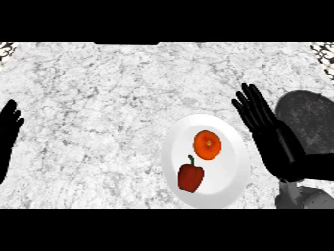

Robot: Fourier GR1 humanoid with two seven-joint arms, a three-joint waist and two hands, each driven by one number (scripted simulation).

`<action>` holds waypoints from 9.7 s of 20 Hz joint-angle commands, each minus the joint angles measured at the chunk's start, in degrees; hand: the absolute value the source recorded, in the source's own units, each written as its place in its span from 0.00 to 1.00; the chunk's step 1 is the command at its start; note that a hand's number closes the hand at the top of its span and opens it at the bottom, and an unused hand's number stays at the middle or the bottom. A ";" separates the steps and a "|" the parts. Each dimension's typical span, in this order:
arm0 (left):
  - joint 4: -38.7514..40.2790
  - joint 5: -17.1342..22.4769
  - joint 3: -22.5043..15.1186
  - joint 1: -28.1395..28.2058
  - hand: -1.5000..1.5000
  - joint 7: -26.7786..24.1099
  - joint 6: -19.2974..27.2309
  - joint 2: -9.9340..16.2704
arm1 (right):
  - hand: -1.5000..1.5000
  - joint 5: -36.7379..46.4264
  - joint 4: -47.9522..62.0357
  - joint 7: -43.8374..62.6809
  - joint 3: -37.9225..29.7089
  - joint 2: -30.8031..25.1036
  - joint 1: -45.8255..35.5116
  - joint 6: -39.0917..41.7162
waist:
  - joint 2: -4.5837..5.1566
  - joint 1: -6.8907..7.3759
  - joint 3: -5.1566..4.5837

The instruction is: Pick the squash from the plate and place it in the pan

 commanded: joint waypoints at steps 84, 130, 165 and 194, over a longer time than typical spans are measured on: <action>7.19 -11.54 9.14 -12.38 0.50 -8.07 -15.09 -19.52 | 0.00 59.51 3.47 35.68 7.59 -1.81 -14.66 33.05 | 1.05 0.36 1.17; 7.65 -16.97 10.76 -14.29 0.50 -6.63 -15.37 -25.16 | 1.00 80.43 17.97 34.29 16.63 11.83 -3.70 14.88 | 0.95 0.08 1.18; 8.08 -16.21 11.23 -15.80 0.50 -6.68 -17.75 -24.38 | 1.00 67.63 10.11 13.77 -29.06 -12.06 -5.07 -8.91 | 1.50 0.96 1.30; 8.62 -16.97 11.57 -16.74 0.50 -6.75 -16.89 -24.89 | 0.00 52.33 81.49 -33.79 -48.29 -20.75 -26.39 -13.20 | 2.06 2.15 1.52</action>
